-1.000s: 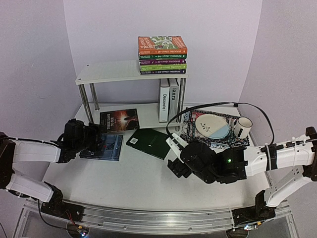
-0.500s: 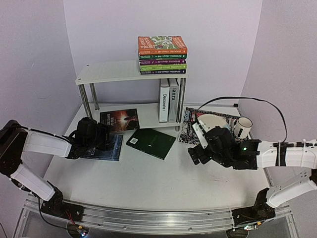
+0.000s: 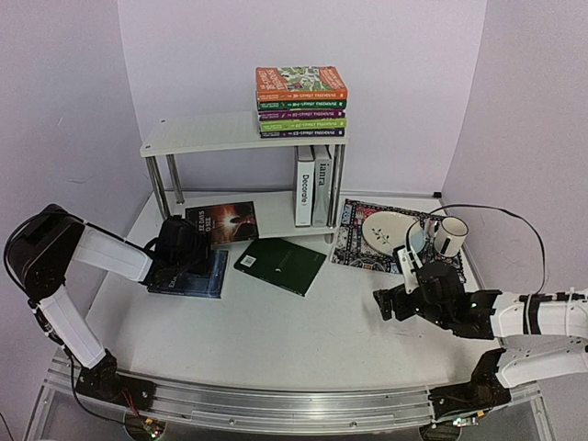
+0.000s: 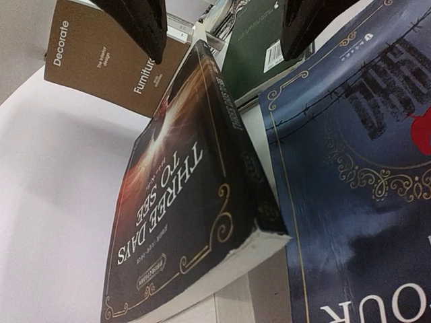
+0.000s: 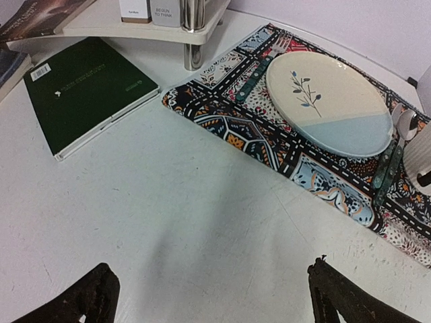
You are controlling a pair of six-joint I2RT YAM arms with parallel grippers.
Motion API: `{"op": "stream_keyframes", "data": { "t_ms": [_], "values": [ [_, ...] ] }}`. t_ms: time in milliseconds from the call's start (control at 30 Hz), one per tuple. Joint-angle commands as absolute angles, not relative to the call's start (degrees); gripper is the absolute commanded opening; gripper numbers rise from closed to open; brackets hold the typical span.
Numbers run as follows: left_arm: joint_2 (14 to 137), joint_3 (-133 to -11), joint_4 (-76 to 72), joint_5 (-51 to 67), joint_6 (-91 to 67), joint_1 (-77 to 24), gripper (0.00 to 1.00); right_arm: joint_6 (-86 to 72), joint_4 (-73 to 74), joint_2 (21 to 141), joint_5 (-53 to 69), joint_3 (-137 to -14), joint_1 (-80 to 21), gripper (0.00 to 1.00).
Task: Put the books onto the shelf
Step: Adjust the book on the shelf.
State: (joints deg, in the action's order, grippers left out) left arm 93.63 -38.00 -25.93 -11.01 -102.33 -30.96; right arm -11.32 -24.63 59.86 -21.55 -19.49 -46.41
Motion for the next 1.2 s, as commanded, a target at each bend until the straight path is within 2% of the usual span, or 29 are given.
{"op": "stream_keyframes", "data": {
  "t_ms": [0,133,267,733,867,1167],
  "values": [
    [96.1,-41.8,-29.5,-14.6,-103.2,-31.2,0.57,-12.7,-32.7,58.7,-20.0,-15.7,-46.4,0.98],
    [97.1,-41.8,-29.9,-17.7,-102.2,-31.1,0.53,-12.7,-35.3,58.8,-17.9,-14.4,-46.4,0.98],
    [98.3,-42.2,-30.1,-18.5,-102.4,-31.0,0.36,-12.7,-35.9,59.8,-17.5,-14.5,-46.4,0.98],
    [102.7,-46.3,-30.3,-17.1,-102.0,-29.8,0.22,-12.2,-35.9,62.1,-17.3,-15.4,-46.4,0.97],
    [103.6,-47.5,-30.3,-16.2,-101.6,-29.2,0.07,-12.2,-35.9,62.5,-17.3,-15.6,-46.4,0.97],
    [103.1,-48.2,-30.2,-17.7,-101.1,-28.5,0.02,-12.3,-35.8,64.0,-16.9,-16.2,-46.4,0.97]
  ]
}}
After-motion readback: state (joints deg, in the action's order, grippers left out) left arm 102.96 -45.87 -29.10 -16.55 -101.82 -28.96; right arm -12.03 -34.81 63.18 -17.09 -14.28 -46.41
